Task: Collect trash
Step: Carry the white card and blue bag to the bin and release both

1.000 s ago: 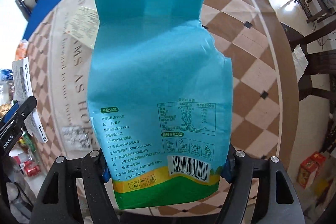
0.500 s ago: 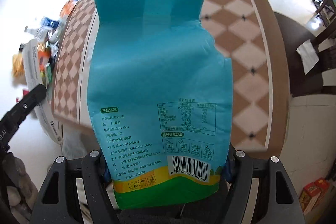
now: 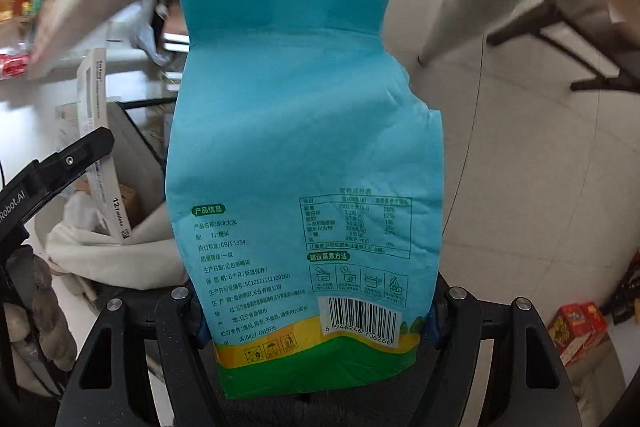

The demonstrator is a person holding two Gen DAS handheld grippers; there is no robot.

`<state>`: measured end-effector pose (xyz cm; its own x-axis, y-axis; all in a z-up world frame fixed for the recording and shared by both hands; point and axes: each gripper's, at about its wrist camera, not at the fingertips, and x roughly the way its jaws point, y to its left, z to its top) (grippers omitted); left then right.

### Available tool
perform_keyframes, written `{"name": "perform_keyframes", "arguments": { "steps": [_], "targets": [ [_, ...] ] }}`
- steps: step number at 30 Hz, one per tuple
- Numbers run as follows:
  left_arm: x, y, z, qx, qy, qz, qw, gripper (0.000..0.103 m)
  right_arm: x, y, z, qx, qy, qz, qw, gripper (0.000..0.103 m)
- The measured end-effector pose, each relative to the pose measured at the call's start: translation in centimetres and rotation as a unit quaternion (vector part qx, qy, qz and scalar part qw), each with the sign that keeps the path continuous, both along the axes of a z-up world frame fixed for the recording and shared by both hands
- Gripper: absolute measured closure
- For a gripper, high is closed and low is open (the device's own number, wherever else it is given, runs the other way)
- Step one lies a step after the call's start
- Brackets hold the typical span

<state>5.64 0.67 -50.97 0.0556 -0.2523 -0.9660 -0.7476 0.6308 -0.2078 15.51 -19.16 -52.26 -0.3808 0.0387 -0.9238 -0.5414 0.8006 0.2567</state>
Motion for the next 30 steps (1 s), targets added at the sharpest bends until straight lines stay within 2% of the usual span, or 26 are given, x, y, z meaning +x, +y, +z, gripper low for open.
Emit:
{"name": "perform_keyframes", "arguments": {
  "steps": [3,6,9,12,13,15,17,20,22,23,24,25,30],
  "targets": [
    [1.4,0.0,-7.6,-0.039,0.001,-0.006,0.9992,0.029,0.4,0.4,-7.0,-0.027,-0.015,0.003,1.000,0.026],
    [3.0,0.9,-13.9,-0.067,-0.004,-0.005,0.9977,0.028,1.3,1.2,-13.3,-0.038,-0.013,-0.005,0.999,0.026],
    [4.3,1.7,-18.6,-0.080,0.005,-0.009,0.9967,0.028,2.4,1.8,-20.0,-0.047,-0.003,-0.022,0.999,0.026],
    [5.0,2.6,-21.7,-0.099,0.005,-0.004,0.9950,0.026,2.9,2.7,-24.8,-0.051,0.020,-0.036,0.998,0.026],
    [5.2,2.8,-22.4,-0.101,0.004,-0.003,0.9949,0.015,3.0,3.1,-26.4,-0.050,0.028,-0.037,0.998,0.026],
    [5.4,2.7,-23.3,-0.104,0.009,-0.006,0.9945,0.004,3.0,3.7,-29.0,-0.058,0.041,-0.043,0.997,0.025],
    [5.5,2.7,-23.8,-0.103,0.013,-0.008,0.9945,0.004,3.2,4.1,-31.0,-0.062,0.060,-0.033,0.996,0.024],
    [5.2,2.6,-23.7,-0.093,0.018,-0.008,0.9955,0.004,4.7,4.9,-32.7,-0.059,0.062,-0.032,0.996,0.022],
    [4.8,2.4,-23.3,-0.081,0.026,-0.009,0.9964,0.004,5.0,4.9,-33.5,-0.058,0.065,-0.030,0.996,0.019],
    [4.6,2.3,-23.1,-0.074,0.027,-0.009,0.9968,0.004,5.4,4.7,-33.4,-0.055,0.063,-0.033,0.996,0.013],
    [4.4,2.3,-22.8,-0.063,0.029,-0.010,0.9975,0.004,5.5,4.7,-33.4,-0.053,0.060,-0.036,0.996,0.005],
    [4.2,2.1,-22.5,-0.049,0.032,-0.012,0.9982,0.004,5.6,4.9,-33.3,-0.053,0.057,-0.036,0.996,0.003],
    [3.8,1.4,-20.6,0.035,0.049,-0.039,0.9974,0.004,6.4,5.0,-32.4,-0.046,0.042,-0.037,0.997,0.000]
  ]
}}
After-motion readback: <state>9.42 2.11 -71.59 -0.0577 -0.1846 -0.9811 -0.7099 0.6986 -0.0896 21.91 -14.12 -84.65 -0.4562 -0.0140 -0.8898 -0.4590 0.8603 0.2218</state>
